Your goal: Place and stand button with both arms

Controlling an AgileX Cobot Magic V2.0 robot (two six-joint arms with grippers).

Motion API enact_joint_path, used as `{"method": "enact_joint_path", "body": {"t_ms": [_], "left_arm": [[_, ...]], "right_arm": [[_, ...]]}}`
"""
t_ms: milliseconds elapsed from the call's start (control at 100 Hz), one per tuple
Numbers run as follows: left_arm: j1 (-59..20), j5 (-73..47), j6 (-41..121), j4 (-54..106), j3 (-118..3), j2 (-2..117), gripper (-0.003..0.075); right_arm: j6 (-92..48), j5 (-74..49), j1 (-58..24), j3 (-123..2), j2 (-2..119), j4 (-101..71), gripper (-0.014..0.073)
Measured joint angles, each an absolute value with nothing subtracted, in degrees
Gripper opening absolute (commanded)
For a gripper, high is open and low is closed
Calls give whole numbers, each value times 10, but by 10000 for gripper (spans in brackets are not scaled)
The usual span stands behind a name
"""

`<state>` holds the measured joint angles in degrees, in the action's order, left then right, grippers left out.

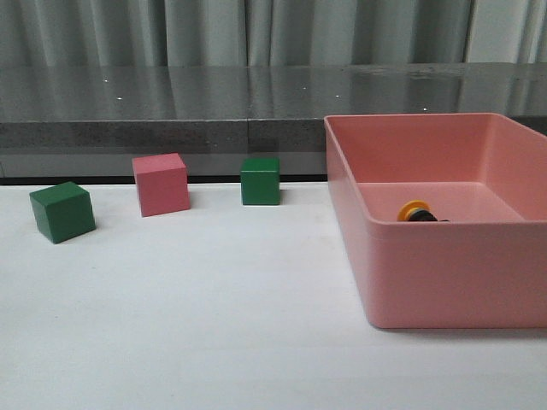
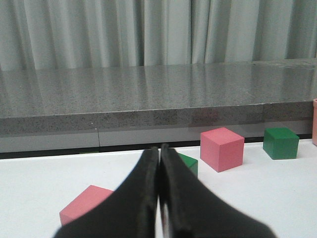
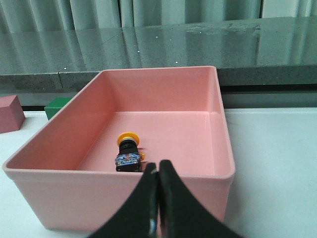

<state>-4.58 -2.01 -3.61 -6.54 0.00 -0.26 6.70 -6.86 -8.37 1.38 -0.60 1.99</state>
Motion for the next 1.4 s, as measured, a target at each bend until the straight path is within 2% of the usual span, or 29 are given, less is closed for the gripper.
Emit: {"method": "enact_joint_path", "body": {"t_ms": [370, 570, 790, 1030, 1400], "left_arm": [[-46, -20, -36, -65, 0, -3, -20], [-46, -20, -36, -65, 0, -3, -20], [-46, -20, -36, -65, 0, -3, -20], [-46, -20, -36, -65, 0, -3, -20], [-46, -20, -36, -65, 0, -3, -20]], "right_arm": [[67, -38, -84, 8, -6, 20, -61], [67, -56, -84, -87, 19, 0, -61], [67, -132, -84, -234, 179, 0, -61], [67, -148, -84, -382, 387, -3, -61], [67, -124, -94, -487, 639, -3, -51]]}}
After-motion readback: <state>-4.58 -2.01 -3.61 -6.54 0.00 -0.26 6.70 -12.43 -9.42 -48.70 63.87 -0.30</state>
